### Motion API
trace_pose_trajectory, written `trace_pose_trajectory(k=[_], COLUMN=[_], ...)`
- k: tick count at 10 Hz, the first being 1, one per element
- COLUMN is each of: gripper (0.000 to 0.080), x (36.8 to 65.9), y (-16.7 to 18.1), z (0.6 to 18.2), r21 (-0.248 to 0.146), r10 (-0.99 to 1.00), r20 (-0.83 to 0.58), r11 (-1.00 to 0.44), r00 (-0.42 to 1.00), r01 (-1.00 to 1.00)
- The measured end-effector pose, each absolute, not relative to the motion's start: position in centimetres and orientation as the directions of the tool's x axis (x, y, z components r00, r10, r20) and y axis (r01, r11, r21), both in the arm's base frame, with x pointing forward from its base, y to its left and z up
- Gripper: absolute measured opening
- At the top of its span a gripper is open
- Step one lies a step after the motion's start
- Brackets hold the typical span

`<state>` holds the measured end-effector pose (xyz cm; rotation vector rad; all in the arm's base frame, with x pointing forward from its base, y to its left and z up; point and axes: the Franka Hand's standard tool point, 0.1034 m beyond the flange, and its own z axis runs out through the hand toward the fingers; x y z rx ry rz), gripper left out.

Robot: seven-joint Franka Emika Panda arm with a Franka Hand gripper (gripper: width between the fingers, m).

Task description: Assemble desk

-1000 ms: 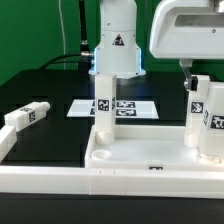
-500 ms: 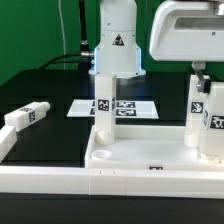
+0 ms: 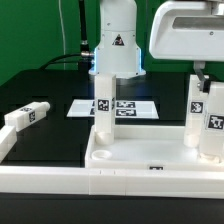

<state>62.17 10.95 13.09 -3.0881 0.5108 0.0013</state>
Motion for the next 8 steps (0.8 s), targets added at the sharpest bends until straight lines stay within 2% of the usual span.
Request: trace_pose_trajectory(k=[3, 4, 8], gripper=[0.029, 0.029, 0.029], x=[62.31, 62.31, 62.75], y=[10.58, 10.48, 10.02], z=[13.23, 12.96, 12.91], r21=[-0.032, -0.05, -0.12], r10=[-0.612, -0.719, -0.903], r20=[-0.014, -0.011, -0.008], r11=[-0.79, -0.694, -0.425], r00=[0.791, 0.695, 0.429], r01=[-0.612, -0.718, -0.897])
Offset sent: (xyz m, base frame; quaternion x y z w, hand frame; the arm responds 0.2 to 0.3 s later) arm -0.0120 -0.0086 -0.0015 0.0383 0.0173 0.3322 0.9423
